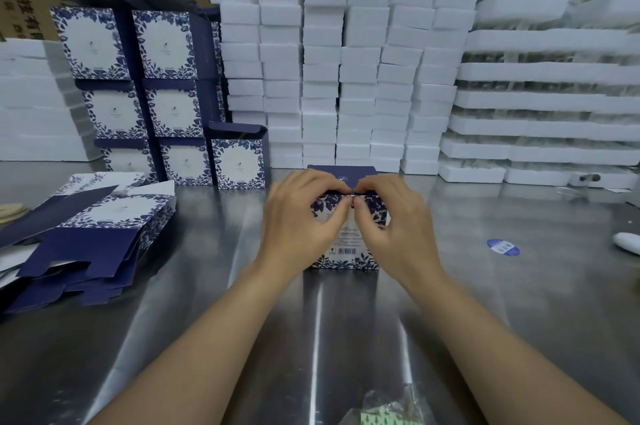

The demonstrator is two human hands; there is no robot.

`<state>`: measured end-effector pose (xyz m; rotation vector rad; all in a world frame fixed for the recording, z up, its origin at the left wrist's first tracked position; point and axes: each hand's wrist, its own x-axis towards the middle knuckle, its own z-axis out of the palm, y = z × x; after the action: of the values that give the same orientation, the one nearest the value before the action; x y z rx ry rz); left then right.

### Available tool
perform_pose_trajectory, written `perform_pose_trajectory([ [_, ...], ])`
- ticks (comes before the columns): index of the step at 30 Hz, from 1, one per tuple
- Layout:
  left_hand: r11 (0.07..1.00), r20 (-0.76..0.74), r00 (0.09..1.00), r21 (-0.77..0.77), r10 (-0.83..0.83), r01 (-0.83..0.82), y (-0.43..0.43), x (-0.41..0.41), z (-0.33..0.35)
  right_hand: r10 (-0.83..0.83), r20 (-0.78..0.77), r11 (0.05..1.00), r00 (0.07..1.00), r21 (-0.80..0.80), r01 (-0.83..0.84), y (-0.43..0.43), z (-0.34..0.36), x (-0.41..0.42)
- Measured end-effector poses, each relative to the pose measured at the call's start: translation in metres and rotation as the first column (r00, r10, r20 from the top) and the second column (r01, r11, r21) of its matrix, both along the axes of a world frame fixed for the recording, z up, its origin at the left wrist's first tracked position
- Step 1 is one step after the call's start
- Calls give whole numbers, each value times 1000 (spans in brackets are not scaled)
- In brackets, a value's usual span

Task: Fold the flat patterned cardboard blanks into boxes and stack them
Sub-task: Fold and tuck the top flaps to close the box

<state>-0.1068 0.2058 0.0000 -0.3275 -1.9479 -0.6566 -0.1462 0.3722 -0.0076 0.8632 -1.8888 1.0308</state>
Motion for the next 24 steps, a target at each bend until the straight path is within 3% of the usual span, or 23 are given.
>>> perform_pose_trajectory([
  [8, 998, 18, 999, 59, -27, 26, -1, 3, 3, -47, -60, 998, 997, 45, 50, -1, 1, 1],
  [16, 995, 72, 993, 37, -93, 90, -9, 0, 7, -33, -18, 999, 999, 38, 33, -3, 4, -2],
  [20, 977, 103, 978, 131, -180, 166, -15, -2, 8, -18, -8, 999, 1000, 43, 18, -4, 5, 2],
  [24, 980, 105, 978, 110, -180, 168, -16, -1, 7, -27, 7, 999, 1000, 34, 26, -6, 3, 3],
])
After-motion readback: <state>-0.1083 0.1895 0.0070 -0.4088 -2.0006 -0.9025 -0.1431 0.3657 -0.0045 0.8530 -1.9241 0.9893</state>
